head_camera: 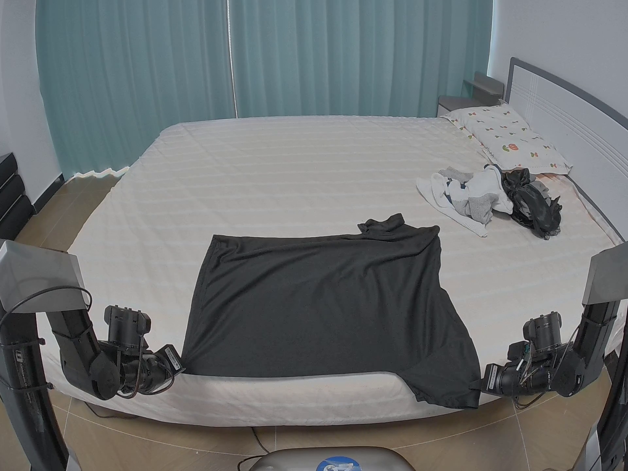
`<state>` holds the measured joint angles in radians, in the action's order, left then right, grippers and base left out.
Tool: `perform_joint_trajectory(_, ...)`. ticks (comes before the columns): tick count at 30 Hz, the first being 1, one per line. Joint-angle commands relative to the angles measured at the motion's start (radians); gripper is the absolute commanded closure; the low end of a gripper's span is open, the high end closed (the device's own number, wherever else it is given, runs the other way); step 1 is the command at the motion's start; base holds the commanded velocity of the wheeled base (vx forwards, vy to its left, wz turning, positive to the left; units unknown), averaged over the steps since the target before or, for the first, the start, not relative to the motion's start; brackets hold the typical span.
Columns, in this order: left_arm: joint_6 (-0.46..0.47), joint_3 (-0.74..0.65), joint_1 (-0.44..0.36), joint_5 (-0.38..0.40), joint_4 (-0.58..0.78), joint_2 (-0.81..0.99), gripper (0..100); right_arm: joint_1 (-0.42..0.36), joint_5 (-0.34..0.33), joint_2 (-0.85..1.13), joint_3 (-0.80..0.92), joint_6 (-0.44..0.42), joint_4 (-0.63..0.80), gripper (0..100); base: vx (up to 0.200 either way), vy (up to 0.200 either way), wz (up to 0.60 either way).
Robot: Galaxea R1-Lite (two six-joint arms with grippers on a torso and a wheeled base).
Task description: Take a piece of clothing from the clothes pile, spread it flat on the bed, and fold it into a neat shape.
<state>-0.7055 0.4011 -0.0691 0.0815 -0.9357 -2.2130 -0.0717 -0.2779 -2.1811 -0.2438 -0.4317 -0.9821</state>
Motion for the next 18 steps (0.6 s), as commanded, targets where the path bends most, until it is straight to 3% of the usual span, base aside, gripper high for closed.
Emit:
perform_joint_trajectory(1, 0.001, -0.028, -0.029, 0.000, 0.003, 0.016, 100, 0.009, 0.002, -0.003, 0.024, 0.045, 0.005, 100, 0.000, 0.000, 0.00)
perform_joint_trajectory(6, 0.006, -0.028, -0.034, -0.002, 0.006, 0.009, 100, 0.009, 0.008, -0.032, 0.014, 0.065, 0.005, 100, 0.000, 0.000, 0.00)
perform_joint_trajectory(7, 0.011, -0.028, -0.034, -0.002, 0.006, 0.007, 100, 0.007, 0.011, -0.043, 0.006, 0.065, 0.002, 0, 0.000, 0.000, 0.00)
perform_joint_trajectory(8, 0.014, -0.028, -0.034, -0.002, 0.006, 0.007, 0, 0.006, 0.011, -0.052, -0.003, 0.065, -0.007, 0, 0.000, 0.000, 0.00)
perform_joint_trajectory(14, 0.009, -0.016, -0.027, 0.000, 0.003, 0.012, 0, 0.021, -0.003, -0.043, -0.052, 0.019, -0.032, 0, 0.000, 0.000, 0.00)
perform_joint_trajectory(18, 0.003, 0.019, 0.023, 0.004, 0.003, 0.050, 0, 0.033, -0.060, 0.010, -0.118, -0.150, -0.058, 0, 0.000, 0.000, 0.00)
